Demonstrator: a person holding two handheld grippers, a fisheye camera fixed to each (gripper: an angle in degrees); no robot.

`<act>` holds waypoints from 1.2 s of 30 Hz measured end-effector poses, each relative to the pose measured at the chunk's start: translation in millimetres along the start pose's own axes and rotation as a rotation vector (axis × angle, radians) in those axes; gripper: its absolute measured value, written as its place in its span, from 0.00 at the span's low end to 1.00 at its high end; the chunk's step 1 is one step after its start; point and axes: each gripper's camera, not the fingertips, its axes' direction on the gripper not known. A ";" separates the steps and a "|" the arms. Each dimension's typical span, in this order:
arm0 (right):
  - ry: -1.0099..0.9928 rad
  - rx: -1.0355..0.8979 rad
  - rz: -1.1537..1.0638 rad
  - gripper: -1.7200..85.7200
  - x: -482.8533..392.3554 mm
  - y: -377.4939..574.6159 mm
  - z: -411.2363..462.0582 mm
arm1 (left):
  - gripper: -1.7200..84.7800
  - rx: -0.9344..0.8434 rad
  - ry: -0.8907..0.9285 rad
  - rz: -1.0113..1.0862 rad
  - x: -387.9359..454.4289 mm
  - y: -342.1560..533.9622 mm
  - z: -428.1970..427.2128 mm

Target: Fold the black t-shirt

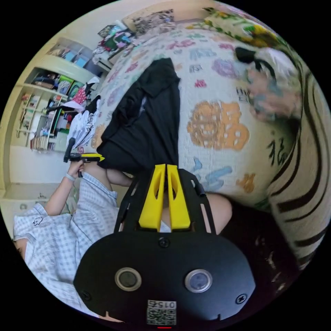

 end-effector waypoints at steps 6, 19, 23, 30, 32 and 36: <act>0.219 0.064 -0.409 0.01 -184.5 -101.2 -142.4 | 0.04 -0.172 -0.127 0.170 27.8 -21.4 1.8; 0.780 0.183 -0.577 0.01 -413.0 -155.2 -262.6 | 0.14 0.068 -0.296 0.252 77.0 -27.6 -93.9; 0.646 0.101 -0.596 0.02 -374.0 -197.4 -221.8 | 0.16 0.235 -0.184 0.288 88.6 -53.2 -124.9; 0.366 -0.128 -0.636 0.12 -229.8 -281.3 -35.9 | 0.17 0.237 -0.093 0.288 95.3 -145.2 -101.9; 0.383 -0.135 -0.654 0.13 -200.0 -296.7 15.1 | 0.15 0.166 -0.090 0.298 88.7 -177.5 -86.4; 0.235 -0.239 -0.668 0.14 -159.6 -343.1 104.5 | 0.10 0.016 0.047 0.356 60.4 -201.1 -86.3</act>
